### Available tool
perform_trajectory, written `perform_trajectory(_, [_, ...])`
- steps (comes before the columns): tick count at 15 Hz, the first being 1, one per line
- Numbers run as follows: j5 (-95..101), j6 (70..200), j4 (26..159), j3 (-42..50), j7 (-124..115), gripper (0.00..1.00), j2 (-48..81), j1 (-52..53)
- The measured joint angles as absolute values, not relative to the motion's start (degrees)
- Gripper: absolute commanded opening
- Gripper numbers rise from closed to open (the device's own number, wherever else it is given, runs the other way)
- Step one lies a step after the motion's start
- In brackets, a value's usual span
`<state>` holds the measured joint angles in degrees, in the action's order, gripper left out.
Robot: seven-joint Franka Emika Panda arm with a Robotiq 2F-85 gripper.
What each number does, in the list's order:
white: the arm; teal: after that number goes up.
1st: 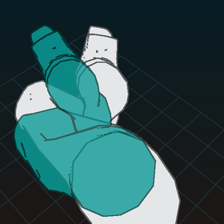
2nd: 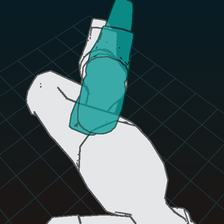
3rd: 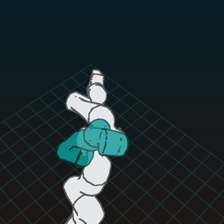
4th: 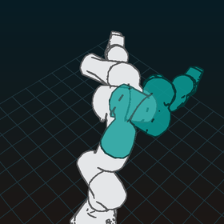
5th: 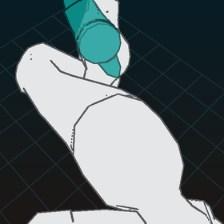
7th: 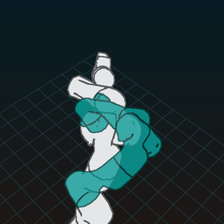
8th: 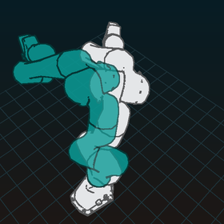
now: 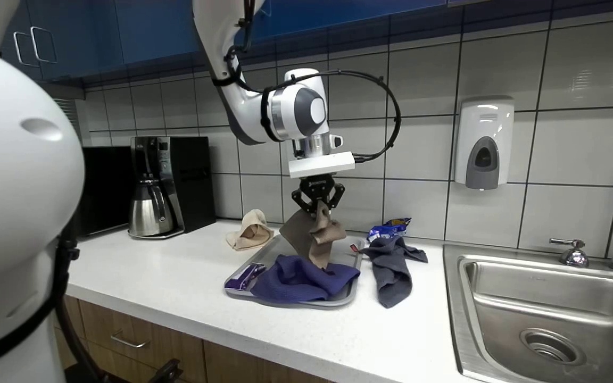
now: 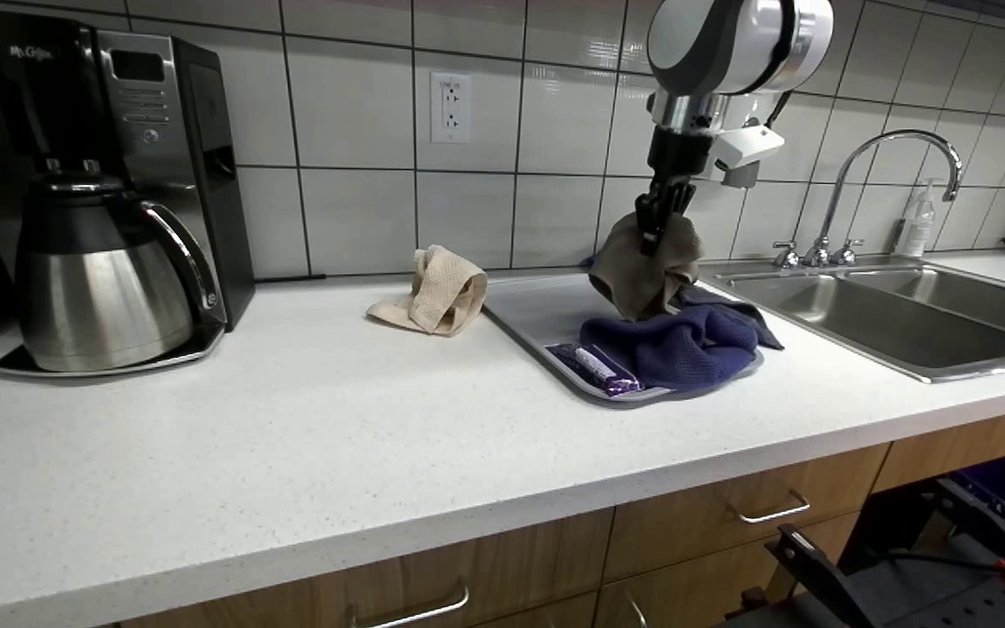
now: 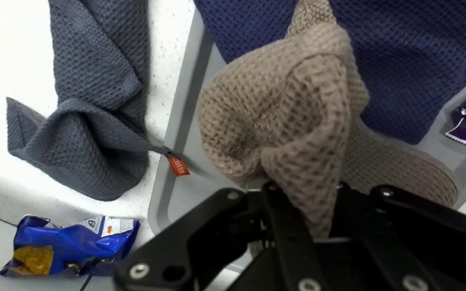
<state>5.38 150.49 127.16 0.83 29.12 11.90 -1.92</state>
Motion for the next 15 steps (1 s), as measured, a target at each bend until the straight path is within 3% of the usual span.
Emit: perform_trajectory(15, [7.4,151.2,126.6,0.5,21.7,0.04,18.0,-0.8])
